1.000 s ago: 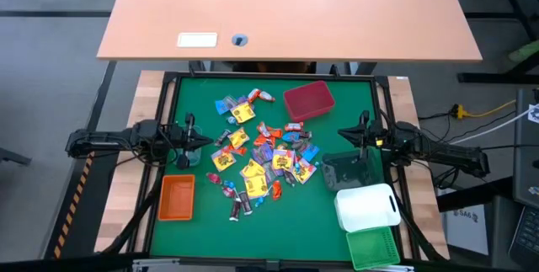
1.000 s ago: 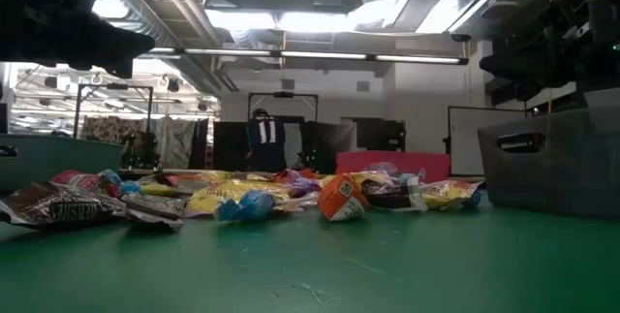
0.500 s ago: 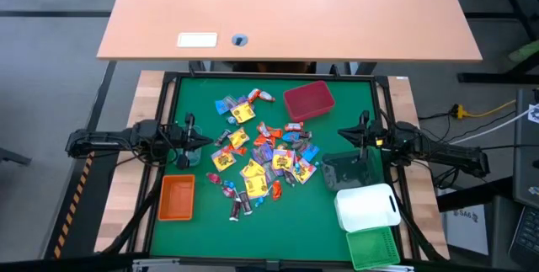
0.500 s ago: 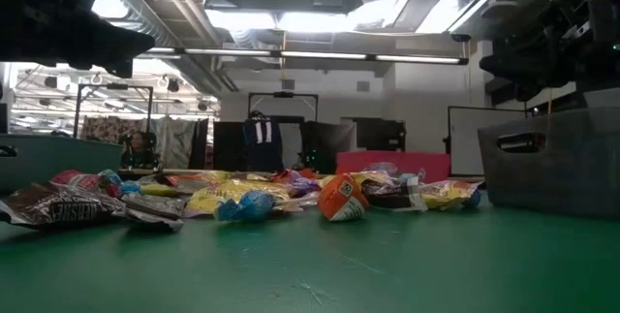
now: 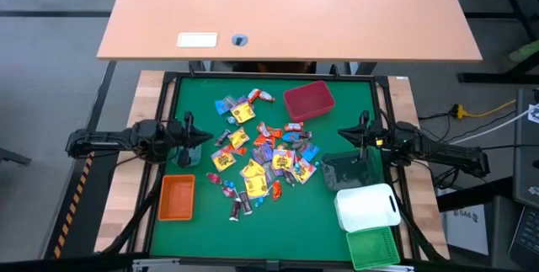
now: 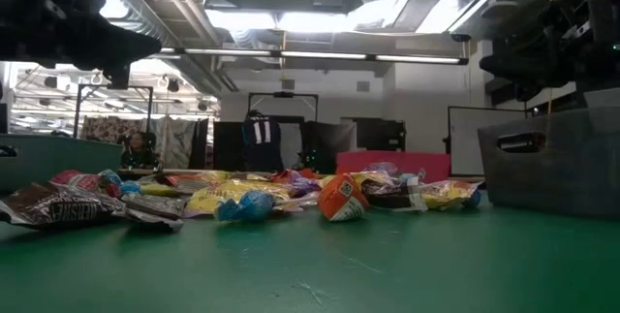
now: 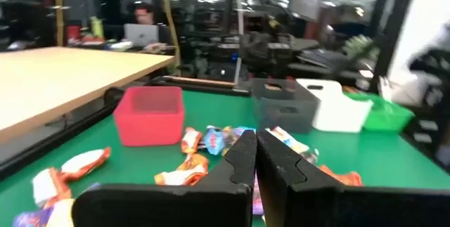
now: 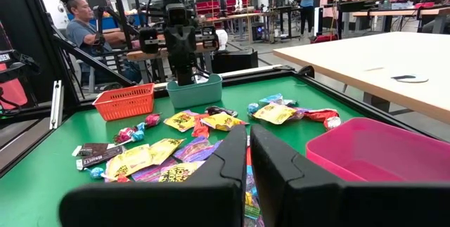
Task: Sort candy
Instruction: Put the yellow candy into the blue bin
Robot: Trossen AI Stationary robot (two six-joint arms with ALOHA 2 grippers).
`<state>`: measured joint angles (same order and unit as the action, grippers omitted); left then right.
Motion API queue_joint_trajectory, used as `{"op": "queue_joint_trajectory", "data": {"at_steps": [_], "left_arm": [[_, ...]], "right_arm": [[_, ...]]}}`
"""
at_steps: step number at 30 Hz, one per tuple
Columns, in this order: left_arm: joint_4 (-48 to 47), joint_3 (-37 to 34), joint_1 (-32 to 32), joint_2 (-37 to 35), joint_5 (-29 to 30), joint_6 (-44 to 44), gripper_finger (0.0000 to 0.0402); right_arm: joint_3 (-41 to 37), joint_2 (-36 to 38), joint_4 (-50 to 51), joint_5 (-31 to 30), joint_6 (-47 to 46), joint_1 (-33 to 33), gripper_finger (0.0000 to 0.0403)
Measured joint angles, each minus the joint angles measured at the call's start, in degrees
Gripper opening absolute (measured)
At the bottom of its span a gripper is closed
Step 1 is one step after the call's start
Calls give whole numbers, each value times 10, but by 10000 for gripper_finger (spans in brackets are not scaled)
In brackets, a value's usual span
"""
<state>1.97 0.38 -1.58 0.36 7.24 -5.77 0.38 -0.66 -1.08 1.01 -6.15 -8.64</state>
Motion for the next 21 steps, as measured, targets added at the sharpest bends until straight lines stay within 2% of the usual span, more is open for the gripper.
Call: {"op": "queue_joint_trajectory", "data": {"at_steps": [4,8,12,17,21], "left_arm": [[9,0,0,0,35,-22,37],[24,0,0,0,81,-58,89],[65,0,0,5,90,-62,145],[185,0,0,54,91,-57,196],[243,3,0,125,109,-47,205]], "right_arm": [[0,0,0,0,0,0,21],[0,0,0,0,0,0,21],[0,0,-1,0,0,0,21],[0,0,-1,0,0,0,21],[0,0,-1,0,0,0,21]]}}
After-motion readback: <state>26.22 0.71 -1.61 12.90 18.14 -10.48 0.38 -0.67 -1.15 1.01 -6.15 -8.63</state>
